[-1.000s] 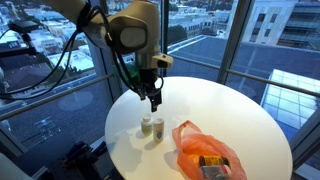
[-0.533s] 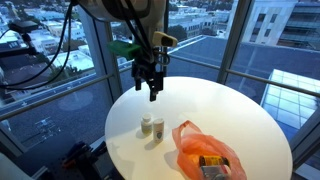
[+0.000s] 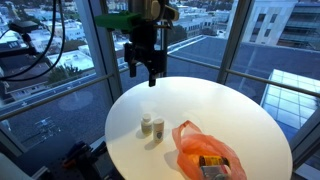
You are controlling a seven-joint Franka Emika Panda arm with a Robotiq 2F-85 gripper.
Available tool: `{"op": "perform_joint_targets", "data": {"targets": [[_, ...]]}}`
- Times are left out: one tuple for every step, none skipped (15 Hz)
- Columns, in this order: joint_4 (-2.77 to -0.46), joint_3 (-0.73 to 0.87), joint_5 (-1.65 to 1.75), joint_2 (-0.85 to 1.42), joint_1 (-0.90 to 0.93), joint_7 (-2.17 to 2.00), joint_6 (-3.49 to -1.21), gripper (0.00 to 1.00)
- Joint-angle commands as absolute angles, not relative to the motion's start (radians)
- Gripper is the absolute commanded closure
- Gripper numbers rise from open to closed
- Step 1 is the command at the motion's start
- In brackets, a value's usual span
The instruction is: Pick up the white medicine bottle from the orange plastic and put it on the table
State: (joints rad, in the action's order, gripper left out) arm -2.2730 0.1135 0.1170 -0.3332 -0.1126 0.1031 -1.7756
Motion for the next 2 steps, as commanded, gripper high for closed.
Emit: {"op": "perform_joint_targets", "data": {"targets": [[-2.268, 0.118, 0.118, -0.337, -0.109, 0.105, -1.767, 0.00], [-2.267, 0.118, 0.118, -0.339, -0.110, 0.106, -1.765, 0.00]]}}
